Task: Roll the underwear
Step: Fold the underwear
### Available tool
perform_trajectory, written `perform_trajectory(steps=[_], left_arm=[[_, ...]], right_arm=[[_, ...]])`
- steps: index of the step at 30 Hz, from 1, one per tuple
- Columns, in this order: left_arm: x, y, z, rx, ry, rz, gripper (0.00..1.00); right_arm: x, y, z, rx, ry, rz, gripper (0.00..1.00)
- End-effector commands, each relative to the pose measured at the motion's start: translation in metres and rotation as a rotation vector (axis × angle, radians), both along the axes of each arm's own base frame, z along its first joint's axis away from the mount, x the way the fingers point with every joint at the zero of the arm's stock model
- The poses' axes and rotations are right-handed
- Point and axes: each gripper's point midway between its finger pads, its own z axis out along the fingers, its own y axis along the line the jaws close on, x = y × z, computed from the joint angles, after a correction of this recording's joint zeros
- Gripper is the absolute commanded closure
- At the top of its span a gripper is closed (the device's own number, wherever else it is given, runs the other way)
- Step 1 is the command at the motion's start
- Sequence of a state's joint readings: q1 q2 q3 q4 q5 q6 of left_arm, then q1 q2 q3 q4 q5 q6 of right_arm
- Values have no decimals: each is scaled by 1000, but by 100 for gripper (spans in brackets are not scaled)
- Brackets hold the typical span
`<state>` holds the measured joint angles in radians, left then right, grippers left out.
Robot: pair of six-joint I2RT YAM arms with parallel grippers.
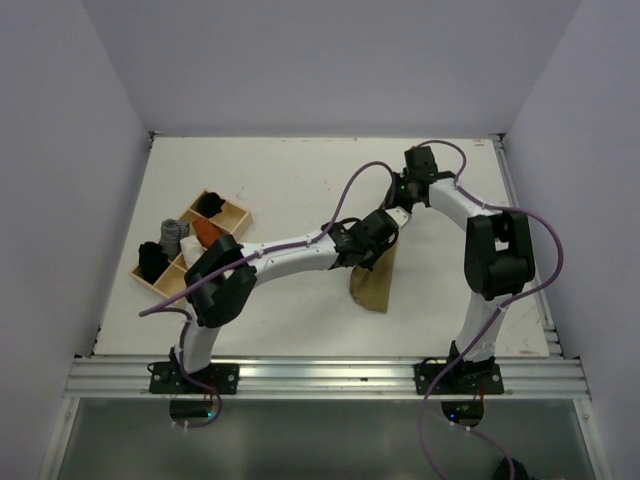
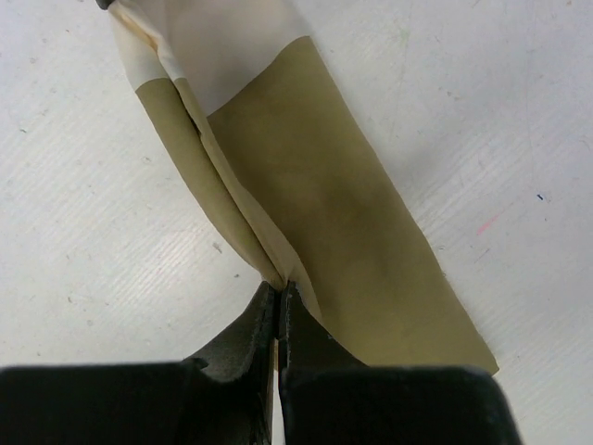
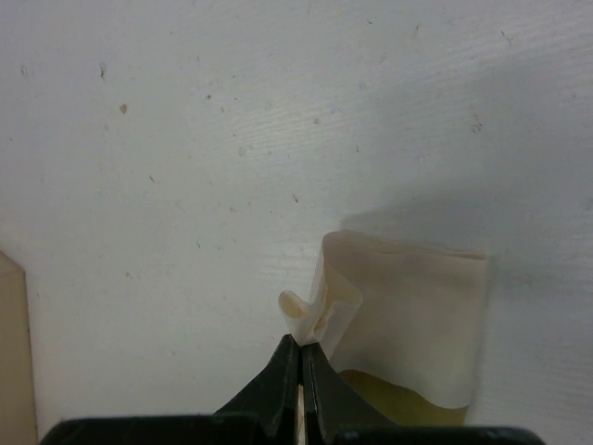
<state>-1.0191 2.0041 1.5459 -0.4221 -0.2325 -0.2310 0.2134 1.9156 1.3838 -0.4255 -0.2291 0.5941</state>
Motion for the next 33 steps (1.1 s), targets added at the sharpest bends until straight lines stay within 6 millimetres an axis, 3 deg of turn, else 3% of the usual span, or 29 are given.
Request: perform_trajectory(steps=[1,14,17,18,19,22,24,29,33], left_arm=[[-4,-15,3,8,-7,-25,100],[-21,-41,-6,-21,43,-63,100],[-28,-51,-6,-63,80,-92,86],[-31,-55,-5,-85,90,-102,73],[-35,-59,-5,-102,112,-117,68],[-42,-67,1,-148,144,-137,64],[-45,-71,10,-178,154,-151,60],[-46,-77,57,-280,133,-182,55],[-22,-57,76,-321,132,-117,54]], right_arm=[[3,0,22,15,-83,43,100],[-13,-40,7,-76,-66,29,100],[-18,-47,1,-101,-52,25,92],[-20,-50,-1,-101,-44,21,88],[-19,-52,-2,-102,-43,17,81],[-19,-56,-4,-96,-31,8,75],[-17,-57,0,-96,-32,4,72],[-22,-59,9,-100,11,3,66],[-38,-60,10,-103,68,7,63]])
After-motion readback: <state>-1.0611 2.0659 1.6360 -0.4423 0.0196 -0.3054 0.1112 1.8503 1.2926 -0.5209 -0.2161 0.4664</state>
